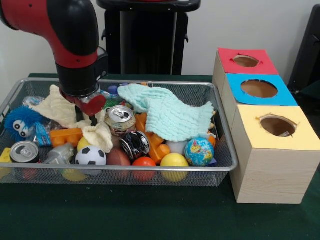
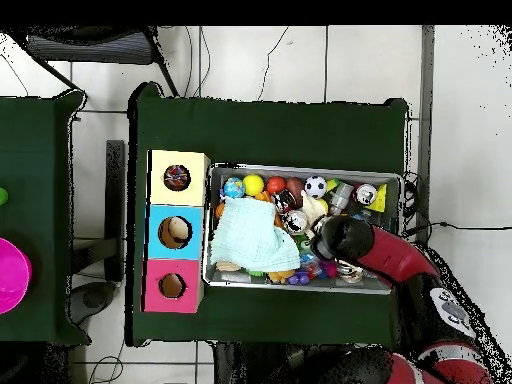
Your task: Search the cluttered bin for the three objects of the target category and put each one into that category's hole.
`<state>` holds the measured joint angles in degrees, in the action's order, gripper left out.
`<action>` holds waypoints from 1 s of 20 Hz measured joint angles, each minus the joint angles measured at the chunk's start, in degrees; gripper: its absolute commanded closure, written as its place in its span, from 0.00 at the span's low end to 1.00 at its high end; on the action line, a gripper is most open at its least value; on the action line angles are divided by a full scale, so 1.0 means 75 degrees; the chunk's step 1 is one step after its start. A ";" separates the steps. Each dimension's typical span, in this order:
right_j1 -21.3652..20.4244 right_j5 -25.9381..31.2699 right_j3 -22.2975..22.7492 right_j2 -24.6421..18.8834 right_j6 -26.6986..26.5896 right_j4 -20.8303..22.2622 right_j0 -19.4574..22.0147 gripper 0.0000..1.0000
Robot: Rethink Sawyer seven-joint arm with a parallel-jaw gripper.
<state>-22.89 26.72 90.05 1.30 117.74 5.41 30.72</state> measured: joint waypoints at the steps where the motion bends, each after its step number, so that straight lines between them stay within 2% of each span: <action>1: 0.0020 0.0003 -0.0040 0.0014 0.0000 0.0002 -0.0027 0.00; 7: 0.0039 0.0002 -0.0088 0.0138 0.0000 0.0000 -0.0158 0.00; 8: 0.0041 0.0000 -0.0096 0.0197 0.0002 -0.0001 -0.0224 1.00; 17: -0.0316 0.0003 0.0021 0.0363 0.0000 0.0017 -0.0382 1.00; 20: -0.0807 0.0034 0.0237 0.0365 0.0000 0.0026 -0.0395 1.00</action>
<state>-28.94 26.98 91.83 4.04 117.74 5.61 27.75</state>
